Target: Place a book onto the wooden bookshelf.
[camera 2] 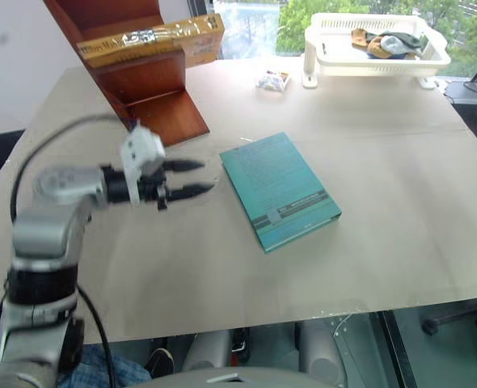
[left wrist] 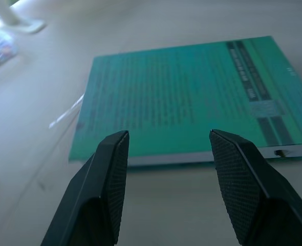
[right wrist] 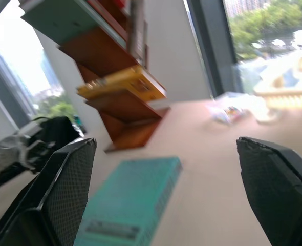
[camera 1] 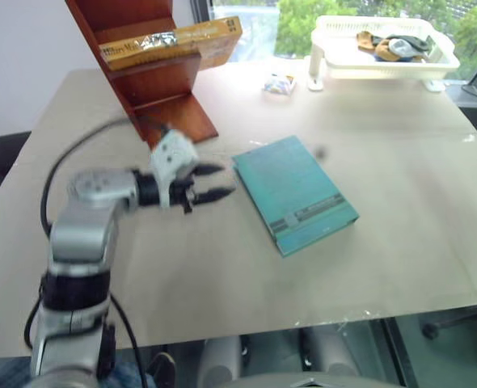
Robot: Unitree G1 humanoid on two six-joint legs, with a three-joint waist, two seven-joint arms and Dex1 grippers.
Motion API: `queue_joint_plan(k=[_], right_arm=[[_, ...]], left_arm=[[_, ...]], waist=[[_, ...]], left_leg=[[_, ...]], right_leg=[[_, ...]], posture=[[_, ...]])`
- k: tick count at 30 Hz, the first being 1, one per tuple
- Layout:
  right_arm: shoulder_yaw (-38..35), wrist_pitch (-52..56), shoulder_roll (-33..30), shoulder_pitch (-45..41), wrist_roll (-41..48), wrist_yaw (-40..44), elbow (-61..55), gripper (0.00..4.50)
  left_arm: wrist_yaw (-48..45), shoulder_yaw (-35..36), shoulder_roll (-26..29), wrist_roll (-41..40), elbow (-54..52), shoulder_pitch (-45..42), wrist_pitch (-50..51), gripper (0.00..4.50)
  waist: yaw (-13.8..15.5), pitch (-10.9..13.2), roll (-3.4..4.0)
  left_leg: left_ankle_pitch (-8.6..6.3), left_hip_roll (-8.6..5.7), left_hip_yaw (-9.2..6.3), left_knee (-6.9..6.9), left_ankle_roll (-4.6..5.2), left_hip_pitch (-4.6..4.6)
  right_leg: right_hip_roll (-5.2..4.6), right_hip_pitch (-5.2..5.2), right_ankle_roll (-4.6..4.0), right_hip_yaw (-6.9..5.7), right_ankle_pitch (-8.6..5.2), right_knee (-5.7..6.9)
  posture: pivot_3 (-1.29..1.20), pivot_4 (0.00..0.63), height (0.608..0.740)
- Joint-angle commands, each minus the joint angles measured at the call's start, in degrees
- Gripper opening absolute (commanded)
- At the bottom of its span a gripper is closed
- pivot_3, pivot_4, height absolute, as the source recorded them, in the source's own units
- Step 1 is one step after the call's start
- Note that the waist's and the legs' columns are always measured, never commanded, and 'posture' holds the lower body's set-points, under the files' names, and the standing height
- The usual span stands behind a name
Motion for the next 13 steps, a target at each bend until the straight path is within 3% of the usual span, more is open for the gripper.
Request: queue_joint_plan(k=[1, 5, 8, 13], right_arm=[[-2.9, -5.0, 2.9, 7.6, -1.7, -0.8, -5.8, 4.5], [-3.3, -12.7, 6.3, 17.0, -6.4, -4.9, -9.6, 4.5], [-1.7, -17.4, 6.8, 22.9, -10.6, -6.5, -10.9, 4.5], [-0.2, -22.2, 7.5, 24.7, -15.1, -9.9, -10.5, 4.5]], left_arm=[[2.6, 3.4, 0.9, -1.6, -1.1, 7.3, -2.2, 2.65], [4.4, 7.5, 0.0, -3.9, 1.1, 14.7, -5.5, 2.65], [4.8, 9.6, 0.5, -5.6, 1.4, 19.2, -8.0, 2.65], [6.2, 9.1, 1.1, -7.5, 1.5, 19.7, -9.7, 2.65]], waist=[[0.0, 0.0, -0.04], [0.1, -0.1, 0.06], [0.0, -0.2, -0.12], [-0.1, -0.2, -0.08]], left_leg=[[-0.01, -0.01, -0.03, -0.03, 0.01, 0.18], [-0.14, -0.05, -0.07, 0.14, 0.26, 0.21], [-0.18, -0.05, -0.09, 0.12, 0.29, 0.88], [-0.22, -0.07, -0.13, -0.01, 0.3, 1.3]], right_leg=[[0.0, 0.23, -0.01, -0.04, -0.01, -0.04], [-0.03, 0.28, 0.06, -0.05, 0.06, 0.09], [-0.06, 0.97, 0.05, -0.08, 0.04, -0.07], [-0.19, 1.2, -0.2, 0.03, -0.02, -0.06]], posture=[[0.0, 0.15, 0.74], [0.0, 0.15, 0.74], [0.0, 0.15, 0.74], [0.0, 0.15, 0.74]])
